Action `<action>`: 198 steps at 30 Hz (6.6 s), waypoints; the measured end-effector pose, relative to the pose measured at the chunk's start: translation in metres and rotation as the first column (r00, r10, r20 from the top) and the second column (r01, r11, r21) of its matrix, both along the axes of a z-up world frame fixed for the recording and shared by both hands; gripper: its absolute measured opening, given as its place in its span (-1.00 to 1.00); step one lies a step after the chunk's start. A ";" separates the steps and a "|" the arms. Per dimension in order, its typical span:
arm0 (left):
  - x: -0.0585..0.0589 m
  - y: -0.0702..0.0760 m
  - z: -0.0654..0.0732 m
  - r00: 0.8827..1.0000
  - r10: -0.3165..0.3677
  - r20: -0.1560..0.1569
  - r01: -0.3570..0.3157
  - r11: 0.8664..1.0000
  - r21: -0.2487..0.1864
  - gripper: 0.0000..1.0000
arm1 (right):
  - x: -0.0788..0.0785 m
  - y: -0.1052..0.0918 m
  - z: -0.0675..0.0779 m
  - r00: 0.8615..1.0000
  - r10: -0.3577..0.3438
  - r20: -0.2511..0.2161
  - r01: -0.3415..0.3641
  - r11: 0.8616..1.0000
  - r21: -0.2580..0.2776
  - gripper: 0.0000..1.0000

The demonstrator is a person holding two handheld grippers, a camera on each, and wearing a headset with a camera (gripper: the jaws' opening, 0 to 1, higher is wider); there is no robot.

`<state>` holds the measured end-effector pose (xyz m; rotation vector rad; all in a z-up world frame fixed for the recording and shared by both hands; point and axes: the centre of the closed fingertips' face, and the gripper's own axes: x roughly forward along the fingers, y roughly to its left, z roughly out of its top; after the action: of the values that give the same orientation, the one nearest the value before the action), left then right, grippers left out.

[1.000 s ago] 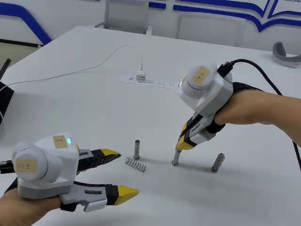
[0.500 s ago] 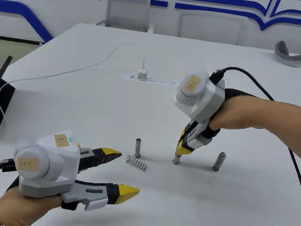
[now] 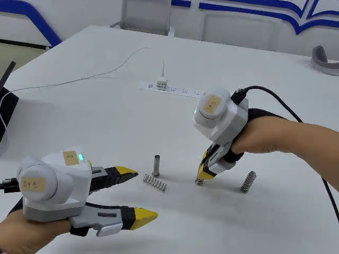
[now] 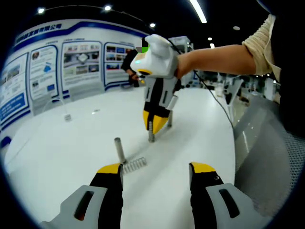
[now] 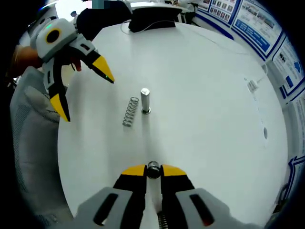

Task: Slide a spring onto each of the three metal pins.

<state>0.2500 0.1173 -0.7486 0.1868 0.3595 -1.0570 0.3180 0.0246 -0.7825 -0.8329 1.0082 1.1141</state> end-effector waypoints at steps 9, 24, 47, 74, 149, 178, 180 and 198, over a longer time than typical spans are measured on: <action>0.000 0.001 0.000 1.000 0.000 0.000 0.000 1.000 0.001 0.13 | 0.000 0.000 -0.005 1.000 0.001 0.011 -0.001 1.000 -0.002 -0.74; 0.000 0.000 0.001 1.000 -0.003 0.001 0.003 1.000 0.000 0.13 | -0.002 0.002 0.002 0.999 0.011 0.030 -0.012 1.000 0.022 -0.55; -0.001 0.003 0.001 1.000 0.003 0.006 -0.003 1.000 -0.002 0.12 | -0.016 0.048 0.015 0.997 0.044 0.056 -0.049 0.994 0.102 -0.51; -0.002 0.006 -0.001 1.000 0.010 -0.001 -0.010 1.000 -0.005 0.09 | -0.024 0.078 -0.014 0.999 -0.024 0.024 0.020 0.990 0.140 -0.66; -0.019 -0.013 -0.003 0.989 -0.128 0.078 0.123 0.990 0.069 -0.58 | -0.092 0.068 0.031 0.975 0.218 0.031 -0.220 0.972 0.080 -0.77; -0.023 -0.019 -0.005 0.983 -0.158 0.092 0.150 0.984 0.092 -0.77 | -0.098 0.084 0.055 0.969 0.240 0.063 -0.247 0.961 0.127 -0.77; -0.023 -0.019 -0.005 0.983 -0.159 0.092 0.151 0.984 0.091 -0.77 | -0.098 0.086 0.056 0.969 0.240 0.066 -0.247 0.960 0.134 -0.77; -0.024 -0.022 0.000 0.984 -0.153 0.091 0.147 0.987 0.067 -0.78 | -0.102 0.102 0.067 0.961 0.258 0.103 -0.273 0.945 0.180 -0.77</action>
<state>0.2263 0.0950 -0.7490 0.3217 0.2936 -1.1819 0.2159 0.1264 -0.7155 -0.8645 0.7225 1.3750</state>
